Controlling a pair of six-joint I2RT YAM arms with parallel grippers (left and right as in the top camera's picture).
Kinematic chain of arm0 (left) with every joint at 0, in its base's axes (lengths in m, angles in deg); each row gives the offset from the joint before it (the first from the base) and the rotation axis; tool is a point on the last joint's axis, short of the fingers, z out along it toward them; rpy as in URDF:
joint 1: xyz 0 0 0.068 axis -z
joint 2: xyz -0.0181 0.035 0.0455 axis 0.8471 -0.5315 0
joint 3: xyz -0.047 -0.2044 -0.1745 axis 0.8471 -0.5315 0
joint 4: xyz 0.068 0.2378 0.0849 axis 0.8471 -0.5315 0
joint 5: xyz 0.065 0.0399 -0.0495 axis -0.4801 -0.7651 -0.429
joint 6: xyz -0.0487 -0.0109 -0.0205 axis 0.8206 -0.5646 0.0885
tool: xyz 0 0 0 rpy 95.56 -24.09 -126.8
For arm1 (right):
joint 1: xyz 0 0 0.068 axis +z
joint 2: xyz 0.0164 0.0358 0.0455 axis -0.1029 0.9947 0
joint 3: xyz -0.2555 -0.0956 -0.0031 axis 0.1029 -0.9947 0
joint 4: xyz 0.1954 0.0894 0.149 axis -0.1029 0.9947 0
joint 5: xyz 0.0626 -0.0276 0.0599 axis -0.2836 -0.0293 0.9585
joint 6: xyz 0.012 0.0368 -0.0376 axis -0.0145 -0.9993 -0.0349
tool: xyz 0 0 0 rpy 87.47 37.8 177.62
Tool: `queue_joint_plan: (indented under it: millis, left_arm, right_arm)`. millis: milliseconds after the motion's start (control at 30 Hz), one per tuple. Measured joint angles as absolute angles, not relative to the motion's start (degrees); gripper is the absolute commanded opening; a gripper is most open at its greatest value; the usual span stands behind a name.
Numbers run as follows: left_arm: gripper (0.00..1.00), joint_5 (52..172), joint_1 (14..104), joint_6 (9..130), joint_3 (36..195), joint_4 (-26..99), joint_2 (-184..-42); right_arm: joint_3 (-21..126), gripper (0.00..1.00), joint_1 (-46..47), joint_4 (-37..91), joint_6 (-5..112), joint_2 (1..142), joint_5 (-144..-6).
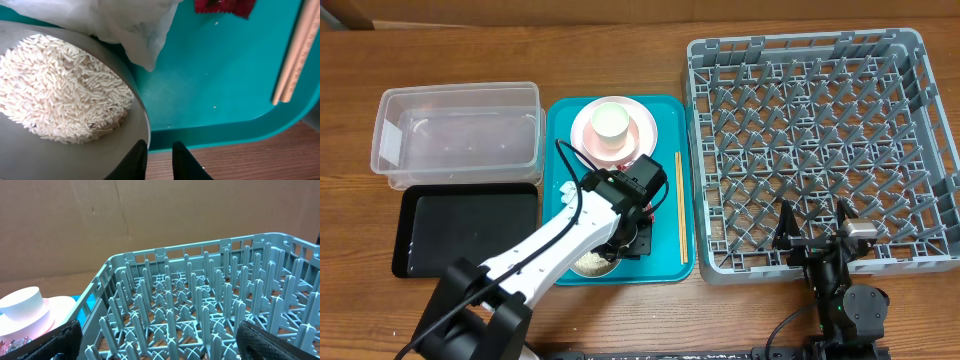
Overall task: Sort waste into correct bins and load items into the dishwasher
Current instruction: 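Move the left gripper over the white rice bowl on the teal tray, then grasp the rim of the white rice bowl with the left gripper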
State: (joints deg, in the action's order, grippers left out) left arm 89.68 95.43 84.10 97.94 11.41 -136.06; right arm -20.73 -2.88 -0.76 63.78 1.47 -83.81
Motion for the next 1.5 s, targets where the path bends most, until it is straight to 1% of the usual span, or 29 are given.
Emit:
queue_joint_plan:
  millis: [400, 567, 667, 1500]
  left_arm:
    - [0.21, 88.6, 95.4, 84.1, 97.9, 12.1, -137.4]
    - [0.2, 86.7, 95.4, 84.1, 97.9, 12.5, -137.4]
    - [0.17, 85.8, 95.4, 84.1, 97.9, 13.2, -137.4]
    - [0.17, 85.2, 95.4, 86.2, 96.2, 15.6, -137.4]
  right_arm:
    - [-20.7, 1.0, -2.9, -0.7, 63.8, 1.5, -83.8]
    - [-20.7, 1.0, -2.9, -0.8, 63.8, 1.5, -83.8]
    - [-20.7, 1.0, -2.9, -0.8, 63.8, 1.5, -83.8]
    - [-20.7, 1.0, -2.9, -0.7, 63.8, 1.5, -83.8]
